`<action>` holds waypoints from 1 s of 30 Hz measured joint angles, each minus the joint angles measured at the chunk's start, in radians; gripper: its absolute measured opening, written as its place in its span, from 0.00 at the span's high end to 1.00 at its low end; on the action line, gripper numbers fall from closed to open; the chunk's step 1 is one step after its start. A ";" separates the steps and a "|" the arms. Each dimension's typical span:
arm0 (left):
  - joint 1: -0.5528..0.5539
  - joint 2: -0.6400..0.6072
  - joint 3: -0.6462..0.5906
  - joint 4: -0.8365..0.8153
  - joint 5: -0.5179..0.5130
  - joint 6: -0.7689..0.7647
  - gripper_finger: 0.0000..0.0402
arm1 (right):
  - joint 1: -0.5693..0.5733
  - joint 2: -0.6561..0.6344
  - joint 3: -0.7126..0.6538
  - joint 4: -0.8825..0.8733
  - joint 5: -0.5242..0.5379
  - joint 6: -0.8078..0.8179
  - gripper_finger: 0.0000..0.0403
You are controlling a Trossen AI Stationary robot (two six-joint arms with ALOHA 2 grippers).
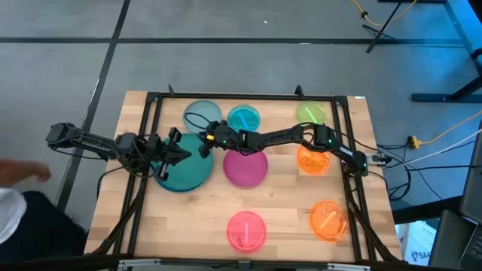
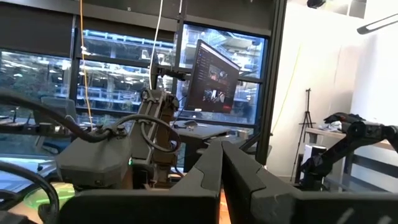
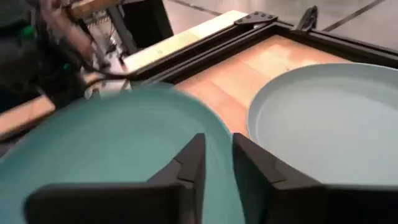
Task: Stack plastic plates
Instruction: Stack the dark green plate on top of the blue plate, then stack the dark pink plate on top of the green plate
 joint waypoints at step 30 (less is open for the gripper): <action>-0.032 0.285 0.109 -0.087 0.017 0.043 1.00 | 0.392 -0.619 -0.697 -0.358 -0.077 -0.337 0.66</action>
